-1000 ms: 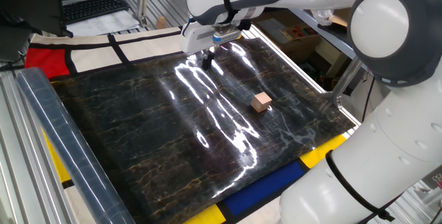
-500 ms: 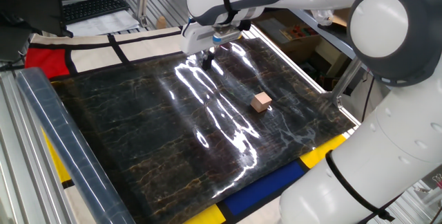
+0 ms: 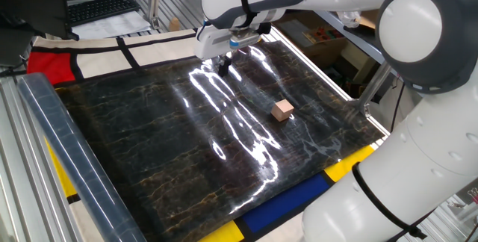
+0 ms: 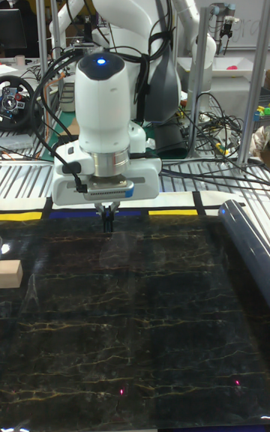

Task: Hold a small block with the gripper and sweep it from left to right on the table

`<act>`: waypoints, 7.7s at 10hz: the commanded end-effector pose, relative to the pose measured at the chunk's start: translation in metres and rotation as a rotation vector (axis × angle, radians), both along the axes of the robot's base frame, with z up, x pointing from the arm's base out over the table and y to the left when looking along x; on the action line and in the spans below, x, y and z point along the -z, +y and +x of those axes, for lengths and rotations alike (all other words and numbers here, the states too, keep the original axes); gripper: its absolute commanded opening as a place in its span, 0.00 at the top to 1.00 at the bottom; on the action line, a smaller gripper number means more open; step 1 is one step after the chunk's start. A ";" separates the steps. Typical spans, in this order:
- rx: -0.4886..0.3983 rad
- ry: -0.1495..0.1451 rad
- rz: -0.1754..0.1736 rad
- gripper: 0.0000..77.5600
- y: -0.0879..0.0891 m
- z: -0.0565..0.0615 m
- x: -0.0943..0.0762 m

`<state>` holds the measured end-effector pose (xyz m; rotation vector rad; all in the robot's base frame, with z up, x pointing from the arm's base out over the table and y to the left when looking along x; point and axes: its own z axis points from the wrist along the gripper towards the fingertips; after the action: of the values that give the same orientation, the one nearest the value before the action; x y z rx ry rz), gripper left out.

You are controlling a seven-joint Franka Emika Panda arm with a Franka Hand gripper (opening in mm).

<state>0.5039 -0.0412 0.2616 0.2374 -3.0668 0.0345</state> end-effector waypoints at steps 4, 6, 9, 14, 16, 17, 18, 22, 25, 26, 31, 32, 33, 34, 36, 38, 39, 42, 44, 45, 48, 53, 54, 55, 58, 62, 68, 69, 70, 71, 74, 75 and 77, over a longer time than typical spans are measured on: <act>0.001 -0.003 0.000 1.00 0.000 0.001 -0.001; 0.000 -0.003 0.000 1.00 0.000 0.001 -0.001; 0.004 -0.004 0.001 1.00 0.002 -0.002 0.002; 0.003 -0.004 0.001 1.00 0.003 -0.003 0.002; 0.003 -0.004 0.001 1.00 0.003 -0.003 0.002; 0.005 -0.004 0.001 1.00 0.003 -0.003 0.002; 0.006 -0.004 0.001 1.00 0.003 -0.003 0.003; 0.005 -0.003 0.001 1.00 -0.005 -0.006 0.019; 0.001 0.028 -0.008 1.00 -0.032 -0.009 0.035; -0.001 0.032 -0.011 1.00 -0.036 -0.010 0.037; 0.021 0.026 -0.149 1.00 -0.074 -0.027 0.061; 0.015 0.022 -0.184 1.00 -0.074 -0.027 0.061; -0.005 0.005 -0.162 1.00 -0.074 -0.027 0.063; -0.018 0.005 -0.137 1.00 -0.074 -0.026 0.063; -0.029 0.019 -0.035 1.00 -0.083 -0.019 0.062; -0.076 0.041 0.018 1.00 -0.097 -0.006 0.061; -0.080 0.040 0.017 1.00 -0.099 -0.004 0.062; -0.079 0.032 0.019 1.00 -0.106 -0.004 0.077; -0.079 -0.001 0.018 1.00 -0.107 -0.003 0.086; -0.058 0.000 0.011 1.00 -0.107 -0.002 0.089; 0.026 -0.015 0.003 1.00 -0.107 -0.002 0.089; 0.066 -0.031 0.007 1.00 -0.107 -0.002 0.089; 0.078 -0.049 0.009 1.00 -0.107 -0.002 0.089; 0.085 -0.063 0.009 1.00 -0.107 -0.002 0.089; 0.074 -0.064 0.011 1.00 -0.107 -0.002 0.089; 0.103 -0.075 0.008 1.00 -0.107 -0.002 0.089; 0.027 -0.055 0.010 1.00 -0.107 -0.002 0.089; 0.000 -0.059 0.007 1.00 -0.107 -0.002 0.089; -0.016 -0.059 0.009 1.00 -0.114 -0.002 0.092; -0.018 -0.059 0.009 1.00 -0.119 -0.002 0.094; -0.020 -0.060 0.013 1.00 -0.172 -0.010 0.108; 0.017 -0.053 0.009 1.00 -0.186 -0.024 0.107; 0.037 -0.044 0.005 1.00 -0.197 -0.046 0.101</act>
<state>0.4887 -0.2047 0.1597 0.2410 -3.1218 0.0241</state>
